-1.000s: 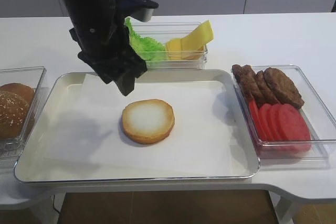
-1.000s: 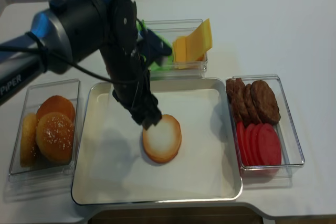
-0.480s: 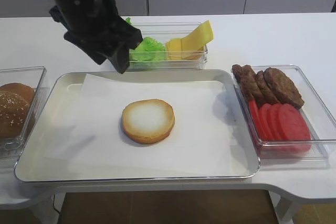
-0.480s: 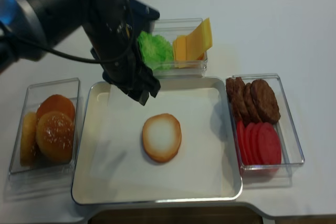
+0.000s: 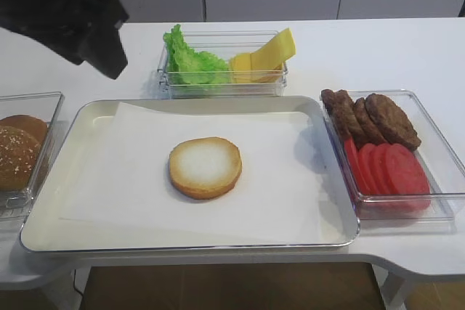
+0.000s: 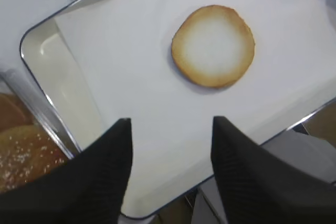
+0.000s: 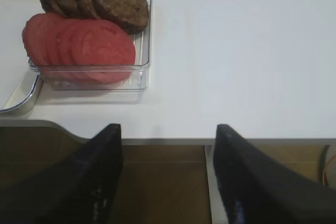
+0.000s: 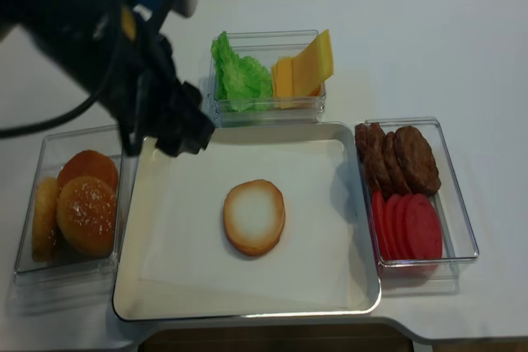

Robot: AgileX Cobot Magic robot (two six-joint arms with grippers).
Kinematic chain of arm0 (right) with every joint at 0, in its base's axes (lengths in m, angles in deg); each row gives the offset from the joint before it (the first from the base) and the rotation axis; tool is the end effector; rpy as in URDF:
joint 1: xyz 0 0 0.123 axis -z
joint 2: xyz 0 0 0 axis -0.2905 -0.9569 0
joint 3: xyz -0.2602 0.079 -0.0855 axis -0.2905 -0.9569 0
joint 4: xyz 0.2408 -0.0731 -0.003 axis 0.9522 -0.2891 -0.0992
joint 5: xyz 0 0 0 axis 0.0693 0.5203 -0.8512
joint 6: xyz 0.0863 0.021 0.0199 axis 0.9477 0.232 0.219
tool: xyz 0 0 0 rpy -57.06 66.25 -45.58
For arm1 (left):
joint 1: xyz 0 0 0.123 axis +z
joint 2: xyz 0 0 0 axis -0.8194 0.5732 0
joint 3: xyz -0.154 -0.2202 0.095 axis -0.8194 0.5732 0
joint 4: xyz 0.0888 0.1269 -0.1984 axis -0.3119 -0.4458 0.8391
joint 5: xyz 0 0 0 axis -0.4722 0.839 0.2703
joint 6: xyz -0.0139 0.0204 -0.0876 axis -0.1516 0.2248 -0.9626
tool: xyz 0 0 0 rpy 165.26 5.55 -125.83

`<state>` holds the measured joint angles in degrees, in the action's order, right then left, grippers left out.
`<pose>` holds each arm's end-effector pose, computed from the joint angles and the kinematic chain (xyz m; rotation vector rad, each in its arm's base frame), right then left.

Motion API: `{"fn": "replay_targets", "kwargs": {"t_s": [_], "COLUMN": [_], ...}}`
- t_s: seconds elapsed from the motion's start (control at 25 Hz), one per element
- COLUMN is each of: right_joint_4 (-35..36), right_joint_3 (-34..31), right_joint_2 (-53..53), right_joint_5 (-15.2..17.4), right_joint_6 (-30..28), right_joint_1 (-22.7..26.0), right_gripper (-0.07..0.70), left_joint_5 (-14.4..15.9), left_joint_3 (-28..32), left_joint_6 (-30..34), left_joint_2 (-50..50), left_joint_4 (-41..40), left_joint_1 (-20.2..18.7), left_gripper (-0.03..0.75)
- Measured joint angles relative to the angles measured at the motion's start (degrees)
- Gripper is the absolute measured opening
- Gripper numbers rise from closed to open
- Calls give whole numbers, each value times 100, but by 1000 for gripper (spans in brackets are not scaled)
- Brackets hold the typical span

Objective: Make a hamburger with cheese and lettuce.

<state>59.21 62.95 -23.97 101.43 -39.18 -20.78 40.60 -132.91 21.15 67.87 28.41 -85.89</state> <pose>-0.0091 -0.0001 0.2622 -0.0493 2.1397 0.0614 0.2353 -0.1383 0.3831 0.6221 2.6110 -0.1610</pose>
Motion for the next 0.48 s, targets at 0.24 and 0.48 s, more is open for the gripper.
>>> {"fn": "replay_targets", "kwargs": {"t_s": [0.24,0.48], "right_joint_4": [0,0], "right_joint_3": [0,0], "right_joint_2": [0,0], "right_joint_5": [0,0], "right_joint_6": [0,0], "right_joint_1": [0,0], "right_gripper": [440,440], "left_joint_5": [23,58], "left_joint_3": [1001,1907], "left_joint_6": [-240,-375], "left_joint_2": [-1211,-2488], "left_joint_4": [-61,50], "left_joint_1": [0,0], "left_gripper": [363,363]}}
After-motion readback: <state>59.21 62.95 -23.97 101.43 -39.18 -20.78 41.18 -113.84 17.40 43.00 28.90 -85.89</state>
